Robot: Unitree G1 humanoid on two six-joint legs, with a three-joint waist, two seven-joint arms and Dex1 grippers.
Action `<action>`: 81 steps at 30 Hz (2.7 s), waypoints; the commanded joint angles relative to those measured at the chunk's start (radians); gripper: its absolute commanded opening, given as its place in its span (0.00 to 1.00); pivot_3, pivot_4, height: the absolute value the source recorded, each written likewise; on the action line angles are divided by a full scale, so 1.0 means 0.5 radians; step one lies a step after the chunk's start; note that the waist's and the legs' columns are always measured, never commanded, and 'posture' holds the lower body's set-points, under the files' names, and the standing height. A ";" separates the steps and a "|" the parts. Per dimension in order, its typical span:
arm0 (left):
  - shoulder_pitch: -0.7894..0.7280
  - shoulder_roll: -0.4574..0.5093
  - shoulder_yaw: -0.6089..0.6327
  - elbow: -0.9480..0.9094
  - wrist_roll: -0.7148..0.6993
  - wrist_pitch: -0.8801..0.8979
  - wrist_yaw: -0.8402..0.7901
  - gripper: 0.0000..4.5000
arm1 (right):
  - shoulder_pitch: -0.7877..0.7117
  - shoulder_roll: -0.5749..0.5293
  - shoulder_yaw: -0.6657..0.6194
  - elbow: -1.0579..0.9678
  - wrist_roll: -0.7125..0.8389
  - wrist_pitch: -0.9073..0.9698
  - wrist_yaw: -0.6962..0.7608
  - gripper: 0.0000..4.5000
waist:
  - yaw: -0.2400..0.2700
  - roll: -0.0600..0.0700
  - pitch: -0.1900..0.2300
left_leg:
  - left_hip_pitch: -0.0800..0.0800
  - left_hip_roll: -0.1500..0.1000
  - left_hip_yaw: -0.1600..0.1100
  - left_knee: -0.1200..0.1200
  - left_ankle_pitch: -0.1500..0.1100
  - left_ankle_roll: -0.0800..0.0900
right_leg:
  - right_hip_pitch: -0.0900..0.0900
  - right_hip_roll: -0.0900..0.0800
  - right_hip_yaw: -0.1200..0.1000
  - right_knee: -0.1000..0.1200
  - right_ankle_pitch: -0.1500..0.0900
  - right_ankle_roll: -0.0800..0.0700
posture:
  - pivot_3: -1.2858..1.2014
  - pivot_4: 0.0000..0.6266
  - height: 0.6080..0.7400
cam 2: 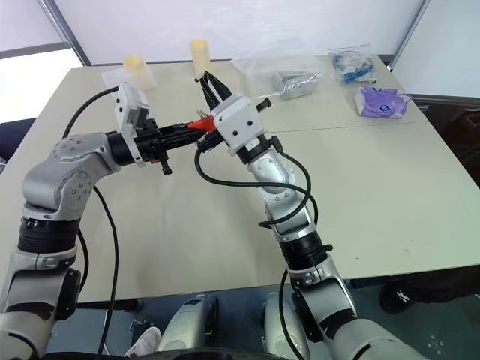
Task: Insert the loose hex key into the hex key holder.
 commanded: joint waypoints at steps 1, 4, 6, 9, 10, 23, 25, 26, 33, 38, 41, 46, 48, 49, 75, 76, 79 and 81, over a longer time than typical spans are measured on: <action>-0.024 0.007 0.051 -0.024 0.002 -0.045 0.001 0.00 | -0.041 0.016 0.000 -0.086 0.017 -0.006 0.008 0.01 | 0.000 0.000 0.000 | 0.000 0.000 0.000 0.000 0.000 0.000 | 0.000 0.000 0.000 0.000 0.000 0.000 | 0.52 0.24 1.00; -0.025 0.007 0.052 -0.017 0.004 -0.051 0.000 0.00 | -0.041 0.019 -0.001 -0.086 0.014 -0.005 0.012 0.01 | 0.000 0.000 0.000 | 0.000 0.000 0.000 0.000 0.000 0.000 | 0.000 0.000 0.000 0.000 0.000 0.000 | 0.52 0.24 1.00; -0.026 0.009 0.051 -0.014 0.004 -0.053 -0.002 0.00 | -0.040 0.019 -0.002 -0.088 0.014 -0.003 0.013 0.01 | 0.000 0.000 0.000 | 0.000 0.000 0.000 0.000 0.000 0.000 | 0.000 0.000 0.000 0.000 0.000 0.000 | 0.52 0.24 1.00; -0.032 0.009 0.052 -0.007 0.004 -0.055 -0.004 0.00 | -0.039 0.018 -0.005 -0.090 0.013 0.000 0.012 0.01 | 0.000 0.000 0.000 | 0.000 0.000 0.000 0.000 0.000 0.000 | 0.000 0.000 0.000 0.000 0.000 0.000 | 0.52 0.24 1.00; -0.035 0.009 0.054 -0.006 0.002 -0.054 -0.004 0.00 | -0.038 0.018 -0.006 -0.092 0.012 0.001 0.010 0.01 | 0.000 0.000 0.000 | 0.000 0.000 0.000 0.000 0.000 0.000 | 0.000 0.000 0.000 0.000 0.000 0.000 | 0.52 0.24 1.00; -0.061 0.000 0.061 -0.004 -0.008 -0.053 0.005 0.00 | -0.032 0.022 -0.003 -0.101 0.012 0.007 0.007 0.01 | 0.000 0.000 0.000 | 0.000 0.000 0.000 0.000 0.000 0.000 | 0.000 0.000 0.000 0.000 0.000 0.000 | 0.52 0.24 1.00; -0.060 0.000 0.061 -0.004 -0.008 -0.052 0.005 0.00 | -0.033 0.024 -0.002 -0.101 0.012 0.008 0.007 0.01 | 0.000 0.000 0.000 | 0.000 0.000 0.000 0.000 0.000 0.000 | 0.000 0.000 0.000 0.000 0.000 0.000 | 0.52 0.24 1.00; -0.057 0.001 0.060 -0.008 -0.009 -0.052 0.004 0.00 | -0.033 0.025 -0.002 -0.102 0.012 0.008 0.008 0.01 | 0.000 0.000 0.000 | 0.000 0.000 0.000 0.000 0.000 0.000 | 0.000 0.000 0.000 0.000 0.000 0.000 | 0.52 0.24 1.00; -0.040 0.001 0.055 -0.031 -0.014 -0.043 0.004 0.00 | -0.033 0.027 -0.002 -0.105 0.014 0.013 0.011 0.01 | 0.000 0.000 0.000 | 0.000 0.000 0.000 0.000 0.000 0.000 | 0.000 0.000 0.000 0.000 0.000 0.000 | 0.52 0.24 1.00; -0.037 -0.001 0.055 -0.038 -0.017 -0.041 0.005 0.00 | -0.033 0.026 -0.005 -0.101 0.013 0.010 0.010 0.01 | 0.000 0.000 0.000 | 0.000 0.000 0.000 0.000 0.000 0.000 | 0.000 0.000 0.000 0.000 0.000 0.000 | 0.52 0.24 1.00; -0.034 0.000 0.057 -0.041 -0.020 -0.040 0.004 0.00 | -0.037 0.025 -0.007 -0.095 0.011 0.008 0.008 0.01 | 0.000 0.000 0.000 | 0.000 0.000 0.000 0.000 0.000 0.000 | 0.000 0.000 0.000 0.000 0.000 0.000 | 0.52 0.24 1.00; -0.033 -0.003 0.057 -0.043 -0.024 -0.039 0.003 0.00 | -0.040 0.018 -0.014 -0.087 0.007 0.002 0.004 0.01 | 0.000 0.000 0.000 | 0.000 0.000 0.000 0.000 0.000 0.000 | 0.000 0.000 0.000 0.000 0.000 0.000 | 0.52 0.24 1.00; -0.032 -0.005 0.056 -0.046 -0.025 -0.039 0.002 0.00 | -0.040 0.014 -0.019 -0.085 0.006 0.001 0.002 0.01 | 0.000 0.000 0.000 | 0.000 0.000 0.000 0.000 0.000 0.000 | 0.000 0.000 0.000 0.000 0.000 0.000 | 0.52 0.24 1.00; -0.033 -0.005 0.055 -0.045 -0.025 -0.039 0.002 0.00 | -0.041 0.012 -0.021 -0.082 0.005 0.000 0.001 0.01 | 0.000 0.000 0.000 | 0.000 0.000 0.000 0.000 0.000 0.000 | 0.000 0.000 0.000 0.000 0.000 0.000 | 0.52 0.24 1.00; -0.029 -0.027 0.078 -0.057 -0.063 -0.030 0.024 0.00 | -0.022 -0.008 -0.017 -0.094 0.008 0.012 0.015 0.01 | 0.000 0.000 0.000 | 0.000 0.000 0.000 0.000 0.000 0.000 | 0.000 0.000 0.000 0.000 0.000 0.000 | 0.52 0.24 1.00; -0.030 -0.028 0.078 -0.054 -0.064 -0.032 0.024 0.00 | -0.020 -0.010 -0.017 -0.097 0.007 0.014 0.016 0.08 | 0.000 0.000 0.000 | 0.000 0.000 0.000 0.000 0.000 0.000 | 0.000 0.000 0.000 0.000 0.000 0.000 | 0.52 0.24 1.00; -0.032 -0.028 0.076 -0.048 -0.067 -0.036 0.025 0.00 | -0.011 -0.017 -0.016 -0.106 0.003 0.022 0.018 0.32 | 0.000 0.000 0.000 | 0.000 0.000 0.000 0.000 0.000 0.000 | 0.000 0.000 0.000 0.000 0.000 0.000 | 0.52 0.24 1.00; -0.035 -0.027 0.074 -0.043 -0.069 -0.039 0.026 0.00 | -0.006 -0.023 -0.015 -0.111 0.008 0.036 0.026 0.54 | 0.000 0.000 0.000 | 0.000 0.000 0.000 0.000 0.000 0.000 | 0.000 0.000 0.000 0.000 0.000 0.000 | 0.52 0.24 1.00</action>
